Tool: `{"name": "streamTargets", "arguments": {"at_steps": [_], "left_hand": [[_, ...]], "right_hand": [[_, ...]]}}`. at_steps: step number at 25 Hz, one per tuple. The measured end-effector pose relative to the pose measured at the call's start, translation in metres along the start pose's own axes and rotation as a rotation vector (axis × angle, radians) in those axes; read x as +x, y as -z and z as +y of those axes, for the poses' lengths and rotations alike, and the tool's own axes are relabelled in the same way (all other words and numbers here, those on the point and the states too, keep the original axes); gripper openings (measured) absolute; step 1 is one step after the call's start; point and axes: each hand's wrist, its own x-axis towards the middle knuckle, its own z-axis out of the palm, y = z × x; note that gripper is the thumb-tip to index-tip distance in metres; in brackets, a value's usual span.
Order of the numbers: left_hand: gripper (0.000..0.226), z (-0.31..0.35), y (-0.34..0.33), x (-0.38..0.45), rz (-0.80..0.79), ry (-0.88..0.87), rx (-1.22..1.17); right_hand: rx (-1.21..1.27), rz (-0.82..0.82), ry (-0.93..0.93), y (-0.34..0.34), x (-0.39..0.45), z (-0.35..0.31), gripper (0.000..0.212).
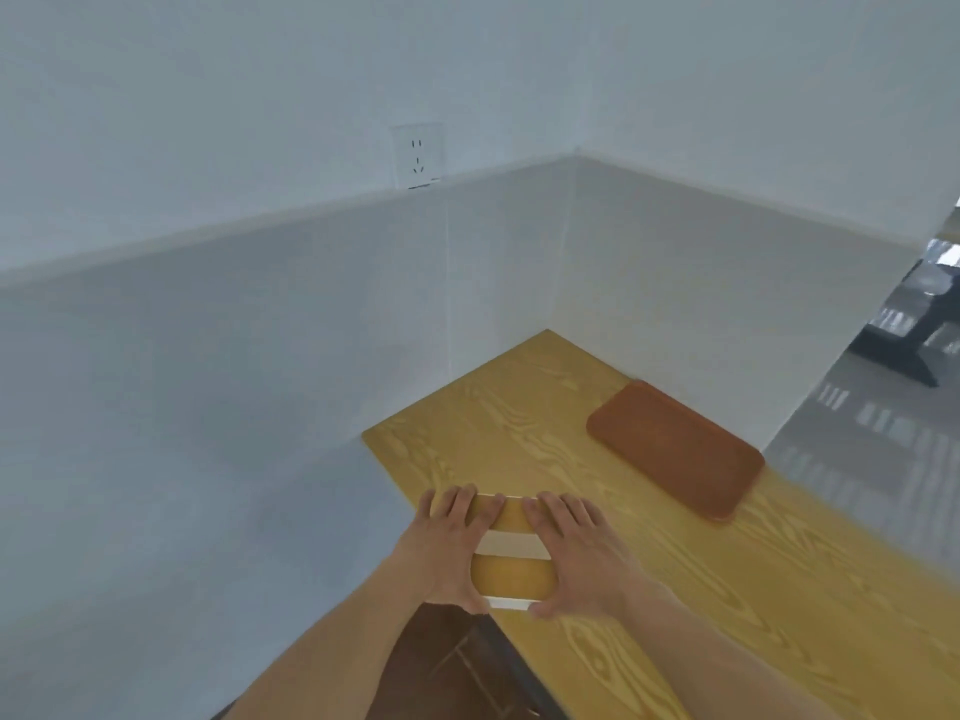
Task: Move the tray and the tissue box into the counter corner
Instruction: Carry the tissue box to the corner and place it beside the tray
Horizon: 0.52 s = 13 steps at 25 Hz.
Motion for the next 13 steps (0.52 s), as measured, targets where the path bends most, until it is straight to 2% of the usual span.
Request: {"name": "streamTargets", "arguments": {"at_steps": [6, 13], "left_hand": [[0.126, -0.090, -0.020, -0.019, -0.007, 0.032, -0.057], [0.127, -0.143, -0.025, 0.003, -0.031, 0.049, -0.088]], "right_hand": [[0.010, -0.007, 0.058, -0.004, 0.069, -0.061, 0.126], [0.016, -0.011, 0.076, -0.002, 0.128, -0.074, 0.124]]}}
